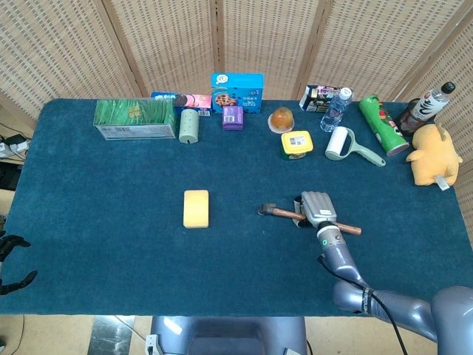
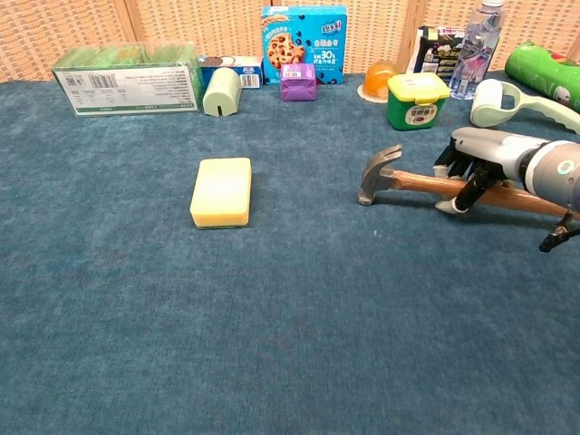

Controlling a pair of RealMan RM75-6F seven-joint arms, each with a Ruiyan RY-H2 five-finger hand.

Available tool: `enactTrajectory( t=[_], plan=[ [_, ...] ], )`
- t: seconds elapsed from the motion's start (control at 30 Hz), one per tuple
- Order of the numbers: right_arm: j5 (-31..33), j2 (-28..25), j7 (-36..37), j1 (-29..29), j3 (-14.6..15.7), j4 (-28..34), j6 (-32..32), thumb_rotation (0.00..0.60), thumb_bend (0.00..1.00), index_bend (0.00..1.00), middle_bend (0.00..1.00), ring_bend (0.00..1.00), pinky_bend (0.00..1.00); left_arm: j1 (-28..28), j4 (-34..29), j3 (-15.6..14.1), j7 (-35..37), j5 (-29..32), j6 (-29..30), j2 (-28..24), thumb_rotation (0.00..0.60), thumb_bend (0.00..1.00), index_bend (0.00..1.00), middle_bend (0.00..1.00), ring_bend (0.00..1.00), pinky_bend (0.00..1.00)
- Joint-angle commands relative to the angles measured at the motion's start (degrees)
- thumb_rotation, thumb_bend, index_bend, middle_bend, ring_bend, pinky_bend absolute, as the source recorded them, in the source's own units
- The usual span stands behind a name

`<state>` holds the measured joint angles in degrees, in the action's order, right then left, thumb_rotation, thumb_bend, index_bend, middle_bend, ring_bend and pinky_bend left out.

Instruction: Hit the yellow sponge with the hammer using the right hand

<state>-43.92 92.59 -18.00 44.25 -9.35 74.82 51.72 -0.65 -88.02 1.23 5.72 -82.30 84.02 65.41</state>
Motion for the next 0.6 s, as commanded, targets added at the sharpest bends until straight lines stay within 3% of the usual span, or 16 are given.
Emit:
enactTrajectory(
  t=[0.03, 0.2, 0.6],
  plan=[
    [-1.45, -0.73, 1.19, -0.74, 0.22, 0.36, -0.42, 0.600, 0.39, 0.52, 0.62, 0.63, 0.56, 0.05, -0.02, -0.01, -0.03, -0.05, -0.03, 0.03, 0.600, 0.23, 0.35, 0.27, 0.12, 0.13],
    [-5.22, -2.11, 4.48, -2.16, -0.14, 1.77, 0.11, 0.600, 0.40, 0.39, 0.48, 0.49, 0.48, 0.19, -0.12, -0.05, -0.20, -0.29, -0.01, 0.09, 0.600, 0.22, 0.36, 0.27, 0.12, 0.13],
    [-12.49, -5.22, 9.80, -4.63, -0.68, 4.95, 1.40, 0.600, 0.40, 0.26, 0.38, 0.38, 0.38, 0.40, -0.16, -0.21, -0.30, -0.51, -0.14, 0.24, 0.600, 0.23, 0.36, 0.27, 0.12, 0.13]
  ],
)
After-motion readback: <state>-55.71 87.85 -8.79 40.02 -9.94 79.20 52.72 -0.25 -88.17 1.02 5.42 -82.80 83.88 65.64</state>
